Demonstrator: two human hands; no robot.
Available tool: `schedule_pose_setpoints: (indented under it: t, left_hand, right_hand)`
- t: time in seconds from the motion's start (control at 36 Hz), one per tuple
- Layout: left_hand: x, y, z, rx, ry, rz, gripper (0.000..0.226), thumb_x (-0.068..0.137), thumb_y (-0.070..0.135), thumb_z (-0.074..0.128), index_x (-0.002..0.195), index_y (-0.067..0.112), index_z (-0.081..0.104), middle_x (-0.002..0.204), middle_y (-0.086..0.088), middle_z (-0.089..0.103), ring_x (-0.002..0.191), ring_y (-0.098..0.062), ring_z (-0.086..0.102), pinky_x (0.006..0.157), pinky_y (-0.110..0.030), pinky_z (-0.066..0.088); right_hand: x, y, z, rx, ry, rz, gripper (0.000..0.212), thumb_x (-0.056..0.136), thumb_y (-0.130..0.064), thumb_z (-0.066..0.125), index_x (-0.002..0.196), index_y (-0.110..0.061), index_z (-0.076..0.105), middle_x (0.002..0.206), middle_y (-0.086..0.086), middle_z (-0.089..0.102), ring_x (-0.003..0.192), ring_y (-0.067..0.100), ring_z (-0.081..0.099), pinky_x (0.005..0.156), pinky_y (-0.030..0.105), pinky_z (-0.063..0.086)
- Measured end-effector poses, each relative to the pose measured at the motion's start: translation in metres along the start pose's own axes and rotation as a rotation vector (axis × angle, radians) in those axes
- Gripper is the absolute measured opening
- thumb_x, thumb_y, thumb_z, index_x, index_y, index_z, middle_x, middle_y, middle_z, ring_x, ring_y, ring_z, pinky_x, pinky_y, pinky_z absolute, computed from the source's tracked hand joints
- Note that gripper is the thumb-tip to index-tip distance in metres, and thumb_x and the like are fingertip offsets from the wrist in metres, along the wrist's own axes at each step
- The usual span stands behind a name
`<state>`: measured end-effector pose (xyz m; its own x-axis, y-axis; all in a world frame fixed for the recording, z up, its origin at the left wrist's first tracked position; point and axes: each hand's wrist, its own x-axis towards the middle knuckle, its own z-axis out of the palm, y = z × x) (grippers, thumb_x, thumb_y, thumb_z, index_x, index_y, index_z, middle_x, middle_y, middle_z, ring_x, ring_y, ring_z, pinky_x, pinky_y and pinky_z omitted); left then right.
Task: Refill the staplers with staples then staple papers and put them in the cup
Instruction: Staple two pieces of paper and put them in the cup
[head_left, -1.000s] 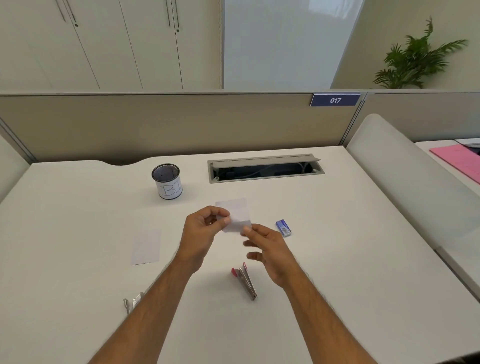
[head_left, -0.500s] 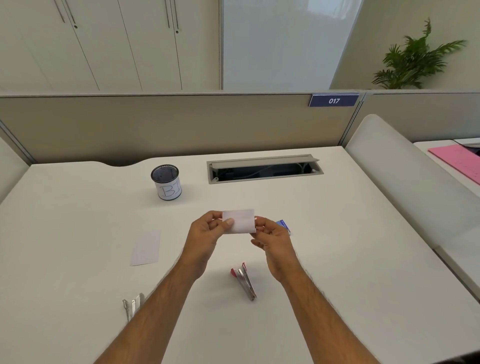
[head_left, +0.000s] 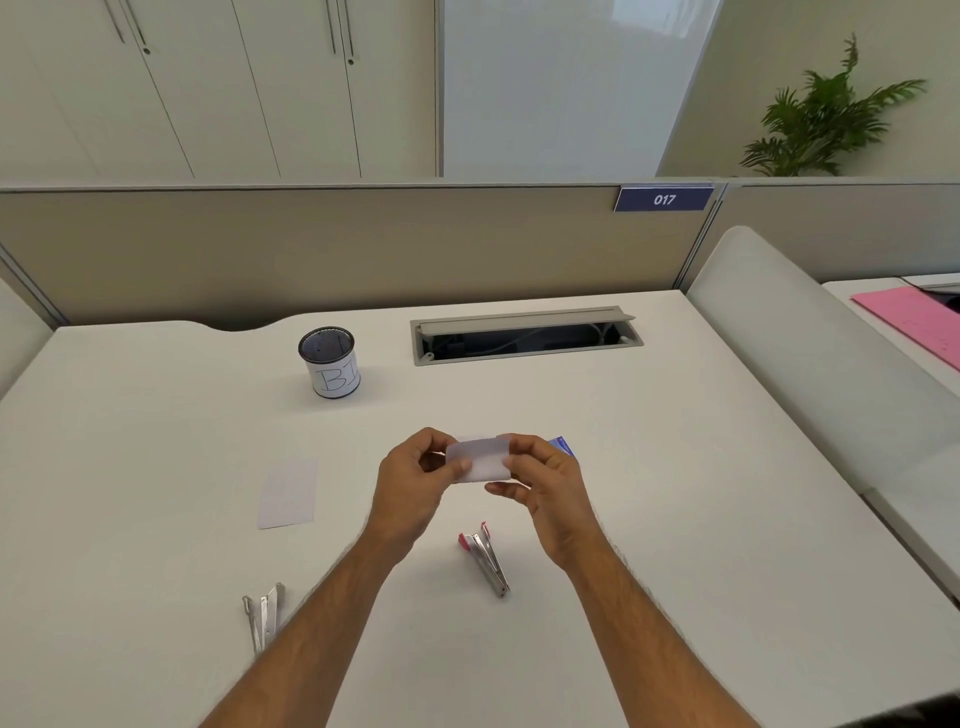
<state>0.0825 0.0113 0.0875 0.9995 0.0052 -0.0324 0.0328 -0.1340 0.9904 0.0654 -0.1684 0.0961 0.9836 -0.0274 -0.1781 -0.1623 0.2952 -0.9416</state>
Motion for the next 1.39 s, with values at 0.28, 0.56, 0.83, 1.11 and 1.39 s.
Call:
schedule_pose_setpoints:
  t: [0.28,0.56,0.83,1.11,1.39]
  left_hand:
    - [0.000,0.003,0.003,-0.084,0.024,-0.064,0.040,0.090,0.015,0.078,0.122,0.032,0.062,0.084,-0.005,0.076,0.079,-0.010,0.067,0.072,-0.021,0.053]
    - [0.000,0.003,0.000,-0.197,-0.124,-0.225,0.019,0.081,0.011,0.086,0.095,0.003,0.076,0.083,-0.015,0.078,0.074,-0.028,0.076,0.067,-0.030,0.061]
    - [0.003,0.003,0.005,-0.247,-0.045,-0.202,0.013,0.085,0.004,0.080,0.098,0.004,0.078,0.087,-0.016,0.079,0.073,-0.023,0.075,0.069,-0.030,0.062]
    - [0.007,0.002,-0.005,-0.185,-0.100,-0.221,0.018,0.079,0.004,0.086,0.094,0.001,0.077,0.078,-0.017,0.077,0.068,-0.026,0.074,0.065,-0.031,0.061]
    - [0.013,0.000,-0.022,-0.136,-0.112,-0.277,0.016,0.089,0.017,0.080,0.092,0.003,0.075,0.081,-0.016,0.077,0.069,-0.025,0.075,0.061,-0.031,0.061]
  right_hand:
    - [0.001,0.002,0.001,-0.138,0.061,-0.077,0.032,0.093,0.000,0.067,0.118,-0.017,0.056,0.079,0.011,0.072,0.084,0.020,0.068,0.078,0.036,0.062]
    - [0.004,0.003,0.004,-0.140,0.089,-0.074,0.031,0.092,-0.001,0.068,0.116,-0.018,0.059,0.084,0.013,0.074,0.089,0.023,0.069,0.086,0.042,0.061]
    - [0.003,0.007,0.007,-0.149,0.008,0.040,0.048,0.083,-0.007,0.081,0.123,-0.016,0.055,0.090,0.015,0.078,0.076,0.029,0.075,0.069,0.032,0.060]
    - [0.006,0.006,0.003,-0.147,0.035,0.007,0.038,0.087,-0.004,0.075,0.119,-0.014,0.057,0.085,0.018,0.077,0.077,0.035,0.075,0.070,0.035,0.061]
    - [0.010,0.000,-0.003,-0.375,-0.020,-0.036,0.027,0.101,0.000,0.052,0.120,-0.019,0.055,0.079,0.008,0.074,0.074,0.022,0.073,0.069,0.031,0.061]
